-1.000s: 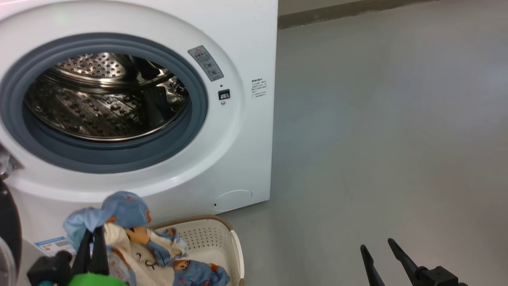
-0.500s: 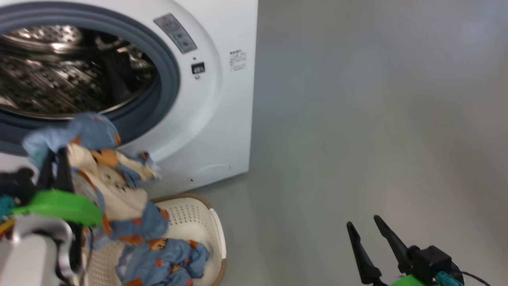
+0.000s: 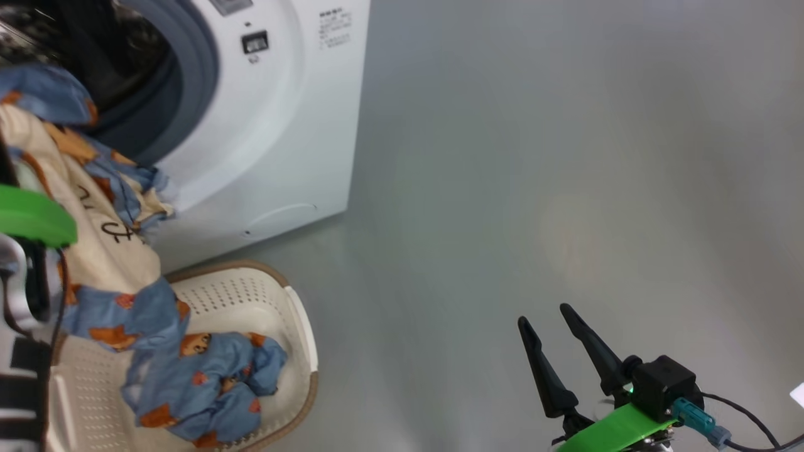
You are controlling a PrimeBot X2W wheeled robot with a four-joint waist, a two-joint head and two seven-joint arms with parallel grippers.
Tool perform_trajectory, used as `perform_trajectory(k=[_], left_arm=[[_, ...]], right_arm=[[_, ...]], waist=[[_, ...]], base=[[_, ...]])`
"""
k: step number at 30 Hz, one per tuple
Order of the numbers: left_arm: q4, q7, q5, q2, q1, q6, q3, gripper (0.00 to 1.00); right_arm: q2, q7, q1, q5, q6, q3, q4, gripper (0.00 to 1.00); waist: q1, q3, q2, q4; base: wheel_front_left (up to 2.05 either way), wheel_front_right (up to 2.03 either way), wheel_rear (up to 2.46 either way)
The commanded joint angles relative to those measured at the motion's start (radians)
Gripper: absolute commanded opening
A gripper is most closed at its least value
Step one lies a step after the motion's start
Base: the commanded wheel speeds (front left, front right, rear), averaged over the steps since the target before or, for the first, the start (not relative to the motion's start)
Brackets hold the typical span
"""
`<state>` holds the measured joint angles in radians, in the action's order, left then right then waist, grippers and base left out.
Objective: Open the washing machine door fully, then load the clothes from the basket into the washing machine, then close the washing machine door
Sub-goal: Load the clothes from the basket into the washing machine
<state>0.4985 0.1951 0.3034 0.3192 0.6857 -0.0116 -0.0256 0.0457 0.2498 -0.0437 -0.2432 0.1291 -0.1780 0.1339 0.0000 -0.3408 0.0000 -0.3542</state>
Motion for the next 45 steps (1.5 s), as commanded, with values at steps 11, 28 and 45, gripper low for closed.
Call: perform_trajectory(k=[11, 28, 45], left_arm=[[0.103, 0.029, -0.042, 0.073, 0.175, -0.008, -0.001, 0.00], [0.209, -0.010, -0.078, 0.190, 0.445, 0.000, -0.021, 0.00], [0.351, -0.018, -0.123, 0.252, 0.736, -0.009, -0.067, 0.00]], right_arm=[[0.005, 0.012, -0.039, -0.043, 0.002, -0.060, -0.029, 1.00], [0.005, 0.012, -0.082, -0.047, 0.002, -0.124, -0.053, 1.00], [0.005, 0.012, -0.082, -0.056, 0.002, -0.182, -0.063, 1.00]], waist=[[0.0000, -0.112, 0.0000, -0.071], [0.0000, -0.276, 0.0000, -0.111], [0.0000, -0.383, 0.0000, -0.136]], base=[[0.00, 0.00, 0.00], [0.00, 0.00, 0.00], [0.00, 0.00, 0.00]])
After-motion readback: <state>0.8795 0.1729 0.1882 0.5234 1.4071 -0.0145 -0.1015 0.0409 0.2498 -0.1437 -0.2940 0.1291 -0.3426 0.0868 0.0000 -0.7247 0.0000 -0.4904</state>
